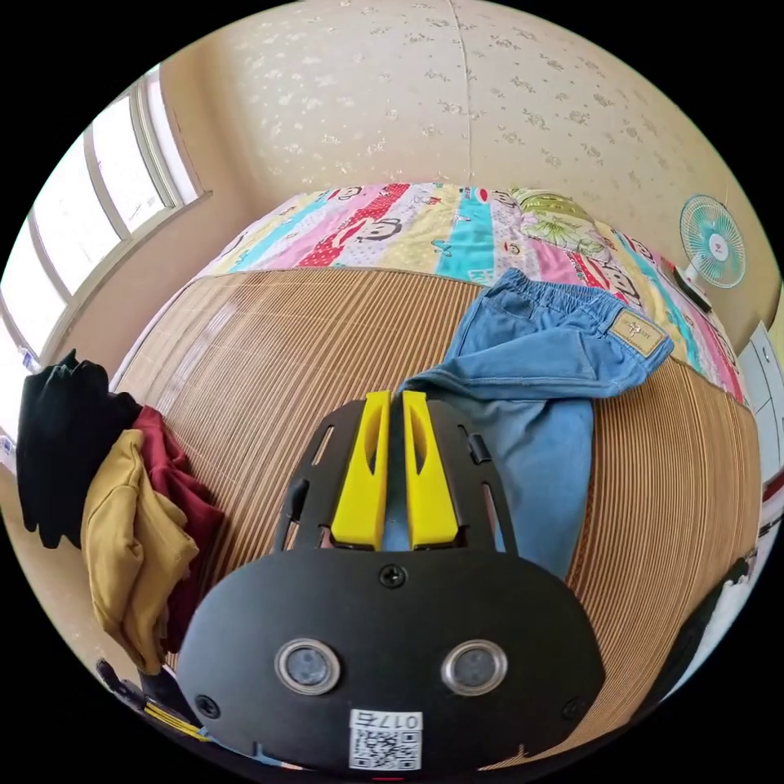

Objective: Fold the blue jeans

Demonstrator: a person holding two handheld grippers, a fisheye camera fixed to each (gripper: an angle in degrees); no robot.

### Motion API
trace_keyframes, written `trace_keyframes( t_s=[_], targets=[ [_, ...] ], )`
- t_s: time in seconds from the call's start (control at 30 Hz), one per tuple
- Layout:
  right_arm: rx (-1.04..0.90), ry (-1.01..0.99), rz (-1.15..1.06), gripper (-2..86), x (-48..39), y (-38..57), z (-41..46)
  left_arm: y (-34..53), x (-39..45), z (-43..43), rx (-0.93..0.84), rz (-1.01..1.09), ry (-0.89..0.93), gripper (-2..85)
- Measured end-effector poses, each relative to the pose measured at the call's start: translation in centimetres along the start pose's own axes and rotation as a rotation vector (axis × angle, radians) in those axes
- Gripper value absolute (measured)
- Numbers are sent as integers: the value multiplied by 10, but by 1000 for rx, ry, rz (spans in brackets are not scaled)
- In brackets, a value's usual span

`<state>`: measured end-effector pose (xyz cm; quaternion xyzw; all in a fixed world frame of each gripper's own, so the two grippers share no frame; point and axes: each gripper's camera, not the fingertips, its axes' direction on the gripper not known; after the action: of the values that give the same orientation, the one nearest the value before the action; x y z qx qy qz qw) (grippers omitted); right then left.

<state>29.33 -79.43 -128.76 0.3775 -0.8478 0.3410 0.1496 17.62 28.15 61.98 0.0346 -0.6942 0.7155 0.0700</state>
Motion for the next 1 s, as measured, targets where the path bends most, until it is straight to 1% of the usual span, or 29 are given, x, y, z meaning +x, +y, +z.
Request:
trace_keyframes(
  t_s=[0.07, 0.17, 0.23, 0.27, 0.3, 0.33, 0.37, 0.43, 0.5, 0.53, 0.6, 0.7, 0.73, 0.8, 0.83, 0.93, 0.97, 1.0],
  targets=[
    [14, -29, 16, 23, 7, 21, -10, 3, -13, 4, 4, -42, 14, -1],
    [3, -129, -16, 30, 16, 78, -42, 7, -15, 6, 37, -67, -23, 16],
    [-15, -136, -57, 40, 24, 145, -80, 10, -7, 2, 76, -46, -53, 37],
    [-21, -132, -58, 43, 27, 163, -90, 10, -2, -1, 100, -26, -67, 48],
    [-30, -126, -46, 52, 34, 200, -110, 9, 4, -4, 123, 0, -78, 60],
    [-51, -131, -9, 63, 44, 239, -127, 7, 6, -4, 131, 13, -85, 66],
    [-59, -136, 16, 69, 49, 258, -135, 2, 12, -4, 141, 38, -105, 77],
    [-99, -158, 124, 89, 64, 331, -157, -10, 23, 0, 147, 82, -156, 90],
    [-139, -168, 187, 97, 68, 375, -164, -29, 37, 18, 123, 120, -253, 100],
    [-140, -170, 205, 100, 66, 397, -168, -33, 41, 24, 108, 124, -271, 102],
    [-82, -196, 229, 101, 60, 422, -179, -47, 58, 55, 56, 168, -347, 92],
    [-34, -243, 292, 88, 51, 441, -185, -52, 70, 81, 49, 143, -480, 66],
    [-66, -227, 303, 67, 47, 442, -183, -51, 73, 84, 54, 148, -487, 57],
    [-154, -191, 312, 48, 44, 443, -173, -48, 81, 97, 25, 164, -438, 24],
    [-141, -206, 294, 42, 42, 446, -175, -48, 82, 102, 10, 168, -425, 17],
    [-163, -239, 236, 35, 44, 453, -186, -40, 96, 119, -57, 198, -481, 6],
    [-168, -260, 226, 35, 46, 455, -189, -35, 106, 124, -106, 226, -504, 4],
    [-172, -326, 193, 34, 49, 461, -196, -28, 118, 129, -165, 281, -523, 2]
  ],
)
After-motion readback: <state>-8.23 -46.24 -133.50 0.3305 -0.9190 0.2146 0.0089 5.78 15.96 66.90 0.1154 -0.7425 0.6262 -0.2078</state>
